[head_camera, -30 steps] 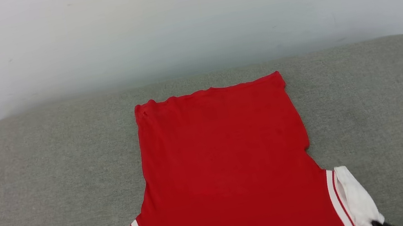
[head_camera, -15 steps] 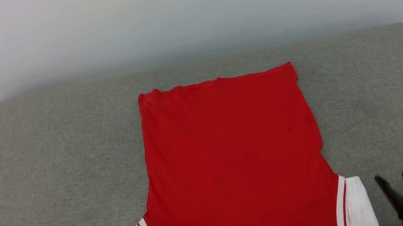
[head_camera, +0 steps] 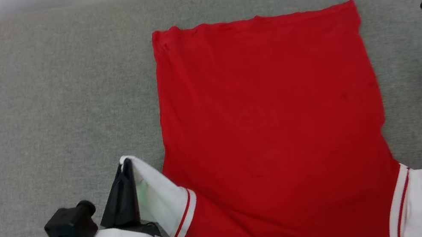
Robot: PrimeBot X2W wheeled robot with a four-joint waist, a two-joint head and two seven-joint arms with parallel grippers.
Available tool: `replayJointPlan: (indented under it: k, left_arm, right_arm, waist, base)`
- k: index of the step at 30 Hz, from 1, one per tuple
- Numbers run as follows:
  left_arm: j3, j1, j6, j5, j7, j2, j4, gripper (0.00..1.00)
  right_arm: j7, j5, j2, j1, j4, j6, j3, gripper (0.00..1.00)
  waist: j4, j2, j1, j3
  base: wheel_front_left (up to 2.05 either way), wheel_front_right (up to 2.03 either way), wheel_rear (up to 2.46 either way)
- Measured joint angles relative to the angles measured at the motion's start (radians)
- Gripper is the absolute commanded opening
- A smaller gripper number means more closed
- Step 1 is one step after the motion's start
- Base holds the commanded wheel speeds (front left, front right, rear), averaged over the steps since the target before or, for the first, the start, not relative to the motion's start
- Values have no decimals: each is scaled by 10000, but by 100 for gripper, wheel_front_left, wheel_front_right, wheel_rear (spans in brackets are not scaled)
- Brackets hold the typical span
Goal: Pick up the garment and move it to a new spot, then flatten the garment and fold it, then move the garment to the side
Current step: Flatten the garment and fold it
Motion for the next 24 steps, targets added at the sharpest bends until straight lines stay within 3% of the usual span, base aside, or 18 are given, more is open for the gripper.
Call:
replayJointPlan:
  k: [5, 9, 22, 23, 24]
  left_arm:
    - [-297, -756, -345, 174, -228, -334, 155, 0]
    - [-462, -1128, -571, 236, -405, -560, 261, 0]
    - [-543, -1523, -1041, 217, -794, -1009, 988, 0]
    - [-546, -1536, -1070, 217, -828, -1041, 1043, 0]
    - [-554, -1563, -1101, 217, -830, -1070, 1112, 0]
  right_arm:
    - [2071, 19, -516, -2100, 1476, -2, 341, 100]
    - [3534, -301, -564, -3212, 2301, -2, 416, 100]
    - [5271, -1438, -372, -4330, 3741, 0, -173, 100]
    - [5277, -1467, -353, -4329, 3774, 0, -253, 86]
    - [5304, -1486, -353, -4329, 3812, 0, -293, 46]
  waist:
    - [592, 0, 0, 818]
    - [1066, 0, 0, 1347]
    - [1932, 0, -2, 2294]
    - [1947, -1, -2, 2286]
    - [1962, 0, -3, 2273]
  base:
    - [0, 0, 0]
    - [0, 0, 0]
    - [0, 0, 0]
    - [0, 0, 0]
    - [0, 0, 0]
